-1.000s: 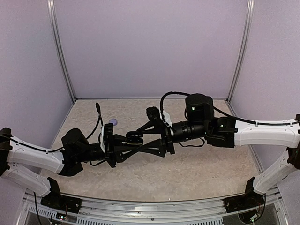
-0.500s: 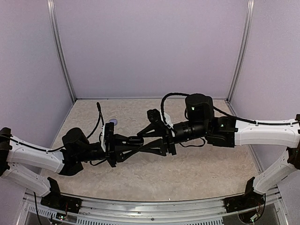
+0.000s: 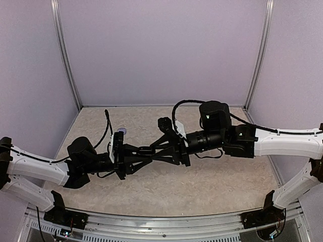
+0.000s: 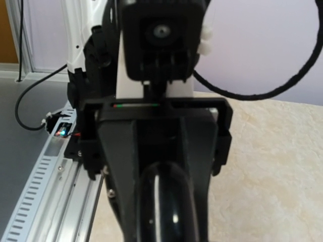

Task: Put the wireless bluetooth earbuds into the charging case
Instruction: Close the charging case, then pass from the left arm to the right

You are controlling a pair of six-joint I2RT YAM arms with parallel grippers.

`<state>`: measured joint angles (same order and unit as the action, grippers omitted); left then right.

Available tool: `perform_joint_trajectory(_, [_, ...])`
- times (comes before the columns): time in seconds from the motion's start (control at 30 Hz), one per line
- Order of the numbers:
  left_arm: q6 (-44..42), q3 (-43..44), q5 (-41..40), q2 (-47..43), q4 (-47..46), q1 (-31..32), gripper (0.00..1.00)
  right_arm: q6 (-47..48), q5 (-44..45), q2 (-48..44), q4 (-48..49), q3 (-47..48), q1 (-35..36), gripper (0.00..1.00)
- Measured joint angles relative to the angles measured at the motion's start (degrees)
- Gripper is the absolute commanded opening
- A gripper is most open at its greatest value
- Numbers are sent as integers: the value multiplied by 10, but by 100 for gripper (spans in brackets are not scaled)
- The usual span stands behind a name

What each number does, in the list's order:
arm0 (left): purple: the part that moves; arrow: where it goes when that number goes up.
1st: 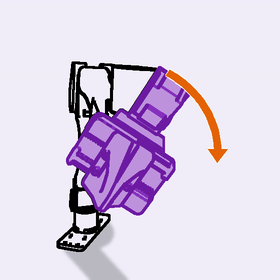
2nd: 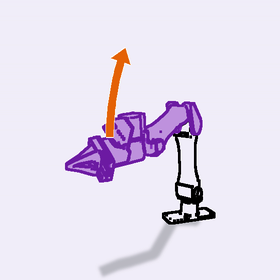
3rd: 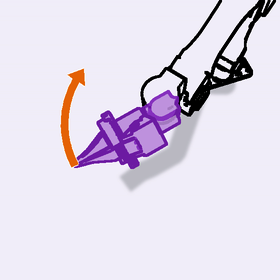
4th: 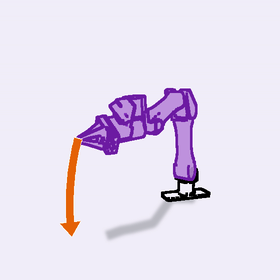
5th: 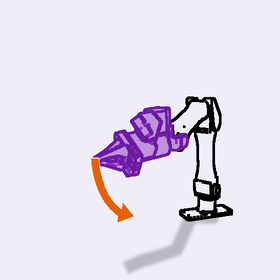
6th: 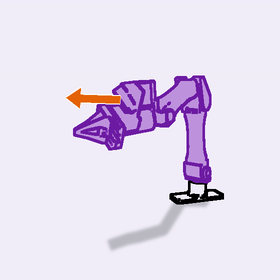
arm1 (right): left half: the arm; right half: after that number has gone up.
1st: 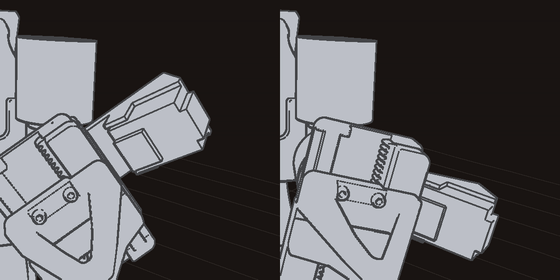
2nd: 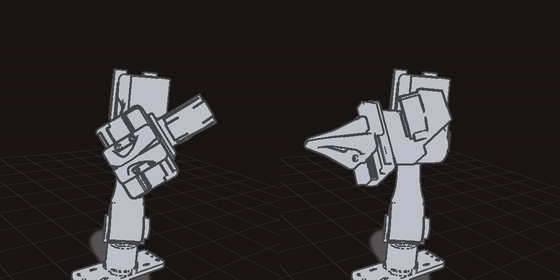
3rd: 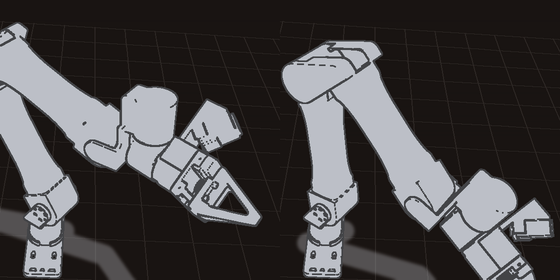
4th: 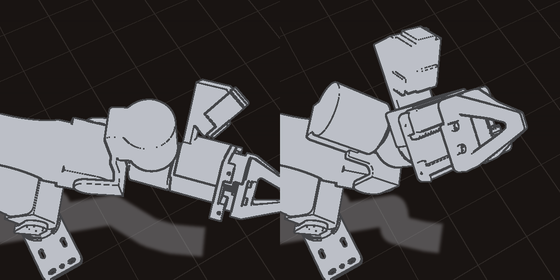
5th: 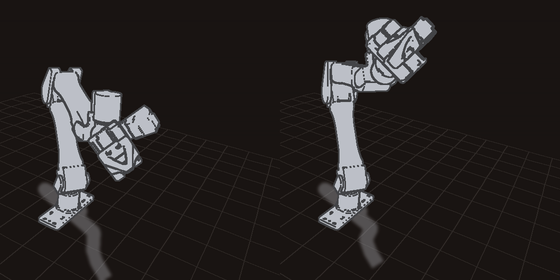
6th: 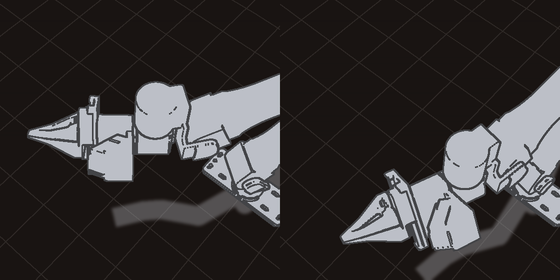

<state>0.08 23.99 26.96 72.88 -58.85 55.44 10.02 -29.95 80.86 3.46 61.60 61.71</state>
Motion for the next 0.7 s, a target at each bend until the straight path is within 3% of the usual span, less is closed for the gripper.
perform_joint_trajectory(0.43, [-16, 8, -5, 0, 15, 8, 1, -2, 2, 2, -7, 6, 0, 27])
perform_joint_trajectory(0.57, [-17, 8, -9, 0, 19, 8, 7, -1, 2, 5, -11, 8, 0, 18])
perform_joint_trajectory(0.7, [-16, 8, -16, -3, 24, 9, 27, 2, 5, 5, -15, 10, 0, 12])
